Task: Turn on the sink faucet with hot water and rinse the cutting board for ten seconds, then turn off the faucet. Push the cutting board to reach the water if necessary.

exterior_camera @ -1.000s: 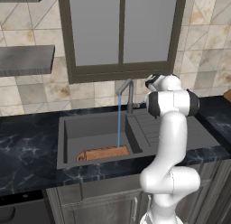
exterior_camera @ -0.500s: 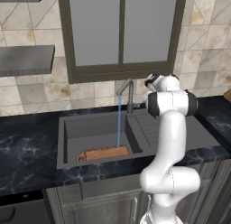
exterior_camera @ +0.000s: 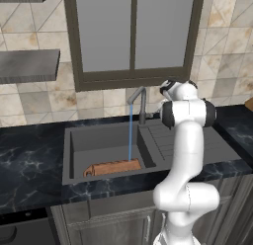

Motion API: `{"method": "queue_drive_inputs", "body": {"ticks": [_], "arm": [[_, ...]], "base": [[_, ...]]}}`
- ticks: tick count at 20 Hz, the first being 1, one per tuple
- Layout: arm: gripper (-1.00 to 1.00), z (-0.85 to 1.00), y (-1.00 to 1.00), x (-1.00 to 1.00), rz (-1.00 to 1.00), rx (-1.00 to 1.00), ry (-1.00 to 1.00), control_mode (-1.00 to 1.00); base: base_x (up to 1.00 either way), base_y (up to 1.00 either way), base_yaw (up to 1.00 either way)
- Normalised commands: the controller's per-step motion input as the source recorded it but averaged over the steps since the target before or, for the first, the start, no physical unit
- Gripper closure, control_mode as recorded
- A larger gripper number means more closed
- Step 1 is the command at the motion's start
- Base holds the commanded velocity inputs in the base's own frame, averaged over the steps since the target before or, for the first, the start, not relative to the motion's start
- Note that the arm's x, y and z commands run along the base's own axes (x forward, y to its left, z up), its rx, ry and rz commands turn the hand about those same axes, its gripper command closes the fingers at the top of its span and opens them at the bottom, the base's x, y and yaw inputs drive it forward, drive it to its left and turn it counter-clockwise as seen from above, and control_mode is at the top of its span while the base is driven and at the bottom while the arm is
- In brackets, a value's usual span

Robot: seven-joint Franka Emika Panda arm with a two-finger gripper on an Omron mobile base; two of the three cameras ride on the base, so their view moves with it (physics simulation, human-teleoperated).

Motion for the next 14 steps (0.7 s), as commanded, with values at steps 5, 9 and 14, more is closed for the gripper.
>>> {"method": "queue_drive_inputs", "body": {"ticks": [5,9,14], "arm": [[-1.0,-0.09,0.0,0.0,0.0,0.0,0.0,-1.0],[-1.0,-0.07,0.03,0.0,0.0,0.0,0.0,-1.0],[-1.0,-0.03,0.16,0.0,0.0,0.0,0.0,-1.0]], "base": [[0.0,0.0,0.0],[0.0,0.0,0.0],[0.0,0.0,0.0]]}}
